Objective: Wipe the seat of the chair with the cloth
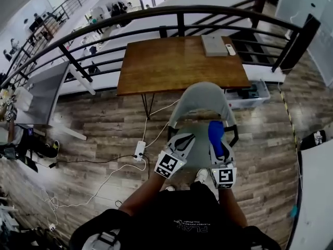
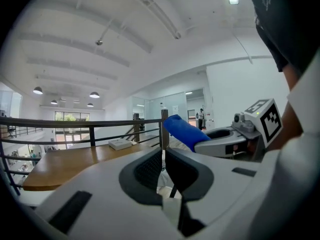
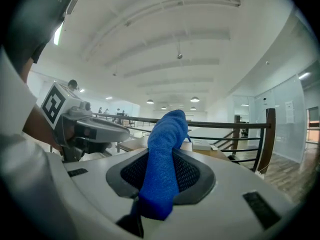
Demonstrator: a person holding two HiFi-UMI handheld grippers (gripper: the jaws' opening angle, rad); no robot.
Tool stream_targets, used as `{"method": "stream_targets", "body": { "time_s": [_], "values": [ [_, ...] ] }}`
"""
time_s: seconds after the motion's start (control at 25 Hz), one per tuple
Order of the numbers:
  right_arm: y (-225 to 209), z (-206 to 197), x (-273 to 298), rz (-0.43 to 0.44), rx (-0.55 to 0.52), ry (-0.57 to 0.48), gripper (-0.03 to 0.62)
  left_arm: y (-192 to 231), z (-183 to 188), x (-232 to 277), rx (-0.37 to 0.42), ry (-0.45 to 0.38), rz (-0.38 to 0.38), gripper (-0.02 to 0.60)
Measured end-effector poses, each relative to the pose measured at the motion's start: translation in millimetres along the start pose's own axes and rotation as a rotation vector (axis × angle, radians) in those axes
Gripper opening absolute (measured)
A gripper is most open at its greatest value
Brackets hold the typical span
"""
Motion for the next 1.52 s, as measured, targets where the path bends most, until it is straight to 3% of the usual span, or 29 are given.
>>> {"method": "stream_targets", "body": {
  "time_s": [0.52,1.08,1.52],
  "values": [
    [-87,-20,41,0.141,0.030,0.014,0.114,12,-14,49,-0.061,0.090,0.209,0.025],
    [-67,-39,103,0.239,0.053,0.058,0.114,61,-43,72,-0.101,0.140,0.262,0.025],
    [-51,-91,165,0.296,0.074,0.133,0.114,96,-108,93,-0.183,0.176,0.286,0.017]
  ]
}}
Point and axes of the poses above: the fingertips, and each gripper's own axes: x forward along the fingers, y to its left, z out of its top, the point moved 5 cm from there along -x, backward along the fingers, and after that the axes turned 2 degrees about -x, right-handed, at the moved point
